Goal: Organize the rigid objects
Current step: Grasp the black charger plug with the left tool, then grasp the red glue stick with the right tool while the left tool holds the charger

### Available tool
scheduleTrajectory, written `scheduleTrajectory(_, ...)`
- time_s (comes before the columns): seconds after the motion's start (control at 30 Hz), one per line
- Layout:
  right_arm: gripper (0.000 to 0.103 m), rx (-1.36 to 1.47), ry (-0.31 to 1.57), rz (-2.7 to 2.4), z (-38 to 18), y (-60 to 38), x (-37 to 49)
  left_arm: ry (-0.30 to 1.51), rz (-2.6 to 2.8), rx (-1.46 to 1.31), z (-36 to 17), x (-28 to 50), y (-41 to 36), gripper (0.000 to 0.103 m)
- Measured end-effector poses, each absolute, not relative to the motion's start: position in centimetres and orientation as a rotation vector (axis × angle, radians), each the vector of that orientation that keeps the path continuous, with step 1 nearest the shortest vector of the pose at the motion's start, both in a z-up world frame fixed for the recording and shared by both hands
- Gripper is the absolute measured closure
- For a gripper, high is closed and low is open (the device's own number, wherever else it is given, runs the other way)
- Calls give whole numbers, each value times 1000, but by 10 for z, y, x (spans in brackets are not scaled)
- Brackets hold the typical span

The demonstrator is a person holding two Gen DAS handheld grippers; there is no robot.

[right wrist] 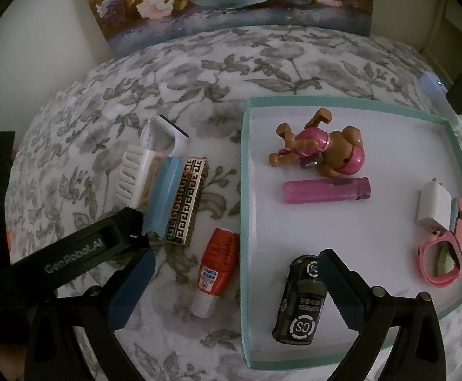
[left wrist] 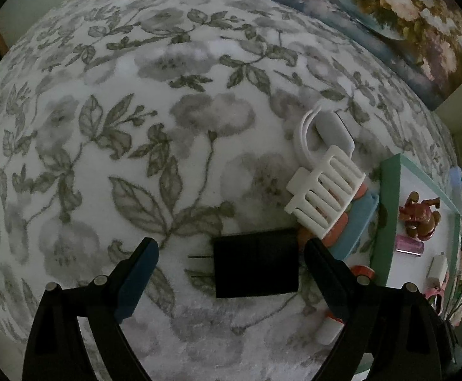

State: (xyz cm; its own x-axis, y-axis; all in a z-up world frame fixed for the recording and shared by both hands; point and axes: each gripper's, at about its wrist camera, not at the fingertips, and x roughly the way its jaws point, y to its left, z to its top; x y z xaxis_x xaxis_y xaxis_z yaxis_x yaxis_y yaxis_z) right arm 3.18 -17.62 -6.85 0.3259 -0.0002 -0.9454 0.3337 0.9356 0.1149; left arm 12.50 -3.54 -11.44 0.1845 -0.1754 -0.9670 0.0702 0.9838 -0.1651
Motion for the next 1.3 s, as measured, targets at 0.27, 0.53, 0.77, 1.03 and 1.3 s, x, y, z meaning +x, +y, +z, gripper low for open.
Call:
scheduleTrajectory(0.27,0,306,1233,-229,-70,-176,31,1399,-158,-87,-120,117,-28,11)
scheduleTrajectory(0.53,0,304,1241,-241,-72,-178,31,1420,-195,-113,-121,111,-25,34)
scheduleTrajectory(0.77,0,294,1235,-234,-71,-176,31,1430,-186,-117,-119,108,-22,34)
scheduleTrajectory(1.03,0,241,1197,-208,-63,-164,32,1398,-146,-148,-106,113,-1,34)
scheduleTrajectory(1.3,11,250,1160,-135,-57,-157,33,1377,-127,-178,-93,114,16,34)
